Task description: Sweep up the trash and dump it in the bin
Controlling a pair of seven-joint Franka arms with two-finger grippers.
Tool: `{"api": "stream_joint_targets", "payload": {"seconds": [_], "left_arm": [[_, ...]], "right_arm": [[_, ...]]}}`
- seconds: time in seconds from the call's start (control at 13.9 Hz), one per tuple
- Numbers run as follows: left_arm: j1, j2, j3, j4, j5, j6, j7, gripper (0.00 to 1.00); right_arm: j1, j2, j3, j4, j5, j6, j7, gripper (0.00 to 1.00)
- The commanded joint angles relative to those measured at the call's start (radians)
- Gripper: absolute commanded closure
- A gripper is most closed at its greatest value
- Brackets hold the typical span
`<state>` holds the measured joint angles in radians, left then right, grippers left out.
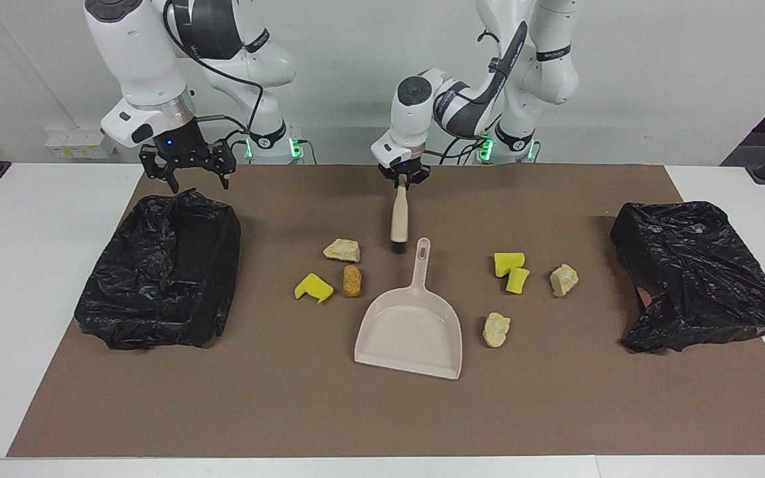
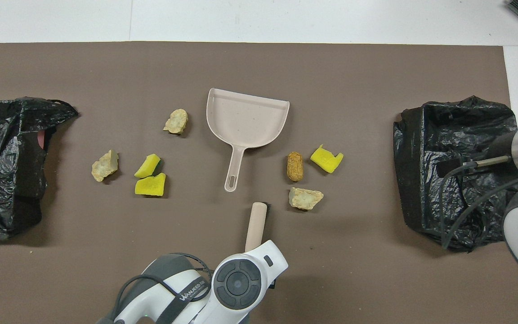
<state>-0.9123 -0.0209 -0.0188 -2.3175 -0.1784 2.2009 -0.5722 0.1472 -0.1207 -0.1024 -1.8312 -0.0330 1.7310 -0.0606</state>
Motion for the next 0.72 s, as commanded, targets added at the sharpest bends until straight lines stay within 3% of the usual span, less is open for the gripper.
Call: {"api": "stream_joint_targets", "payload": {"seconds": [0.0, 0.22, 0.43, 0.65], "left_arm": [[0.036, -0.045, 0.028, 0.039, -0.012, -0.125, 0.008, 1.00], [0.131, -0.086, 0.030, 0.119, -0.001, -0.329, 0.021, 1.00], [0.254, -0.151, 0.030, 0.164, 0.007, -0.421, 0.072, 1.00], [0.343, -0.128, 0.028, 0.239, 0.074, -0.490, 0.077, 1.00]], "right_arm": [[-0.005, -0.019, 0.001, -0.019, 0.005, -0.001, 0.005, 0.00], [-0.003, -0.019, 0.001, -0.019, 0.005, -0.004, 0.010, 0.00], [-0.003, -0.020, 0.035, -0.014, 0.011, -0.022, 0.066, 0.00], [-0.003, -0.027, 0.110, -0.016, 0.018, -0.030, 0.174, 0.00]]}}
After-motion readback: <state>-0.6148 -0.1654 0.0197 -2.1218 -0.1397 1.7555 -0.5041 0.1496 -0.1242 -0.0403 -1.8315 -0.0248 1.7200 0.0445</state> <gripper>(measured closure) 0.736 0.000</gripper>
